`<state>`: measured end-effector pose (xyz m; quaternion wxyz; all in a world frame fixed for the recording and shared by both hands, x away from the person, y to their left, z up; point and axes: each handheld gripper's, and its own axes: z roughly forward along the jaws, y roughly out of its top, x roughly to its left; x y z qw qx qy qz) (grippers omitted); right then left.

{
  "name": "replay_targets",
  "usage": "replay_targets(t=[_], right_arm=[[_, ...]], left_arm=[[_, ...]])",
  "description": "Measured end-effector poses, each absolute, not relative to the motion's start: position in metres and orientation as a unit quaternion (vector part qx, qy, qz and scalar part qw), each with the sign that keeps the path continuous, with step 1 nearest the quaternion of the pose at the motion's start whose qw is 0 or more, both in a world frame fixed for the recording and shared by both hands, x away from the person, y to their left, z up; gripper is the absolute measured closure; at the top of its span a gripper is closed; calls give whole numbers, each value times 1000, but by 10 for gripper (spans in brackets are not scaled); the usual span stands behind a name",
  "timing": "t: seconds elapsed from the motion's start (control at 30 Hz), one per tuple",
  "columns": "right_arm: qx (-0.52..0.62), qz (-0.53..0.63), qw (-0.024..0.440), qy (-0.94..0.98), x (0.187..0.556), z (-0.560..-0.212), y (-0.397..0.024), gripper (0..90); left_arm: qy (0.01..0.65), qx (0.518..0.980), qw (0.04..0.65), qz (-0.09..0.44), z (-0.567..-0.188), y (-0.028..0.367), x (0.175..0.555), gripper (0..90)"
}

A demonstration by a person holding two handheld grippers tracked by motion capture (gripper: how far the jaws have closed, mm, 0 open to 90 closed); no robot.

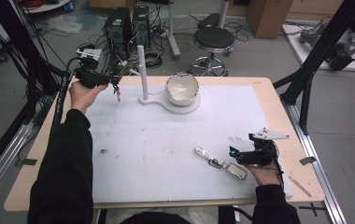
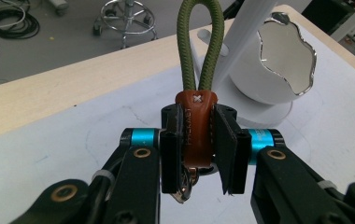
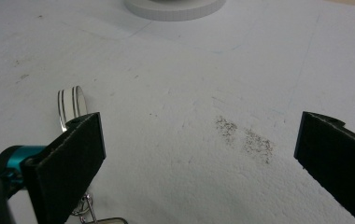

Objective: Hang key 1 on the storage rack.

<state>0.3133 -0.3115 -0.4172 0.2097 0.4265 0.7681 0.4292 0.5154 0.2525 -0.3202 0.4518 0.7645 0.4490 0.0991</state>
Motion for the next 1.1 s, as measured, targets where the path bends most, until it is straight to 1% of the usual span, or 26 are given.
replay_targets(t=[0.6, 0.77, 0.87, 1.0, 1.07, 1.1], right_arm=[[424, 427, 209, 771, 314, -418, -310, 10], [422, 427, 211, 772, 314, -418, -310, 9], [422, 426, 212, 772, 314, -418, -310, 9], [423, 426, 211, 772, 314, -418, -310, 9], [424, 425, 211, 772, 314, -418, -310, 9], [423, 426, 211, 772, 314, -418, -310, 10]], left_arm=[[443, 777, 440, 79, -336, 235, 522, 728], [437, 787, 426, 84, -339, 229, 521, 728], [432, 797, 411, 97, -340, 224, 520, 722], [420, 814, 380, 129, -340, 218, 517, 664], [418, 815, 377, 135, -338, 217, 516, 575], [418, 815, 376, 137, -337, 216, 515, 565]])
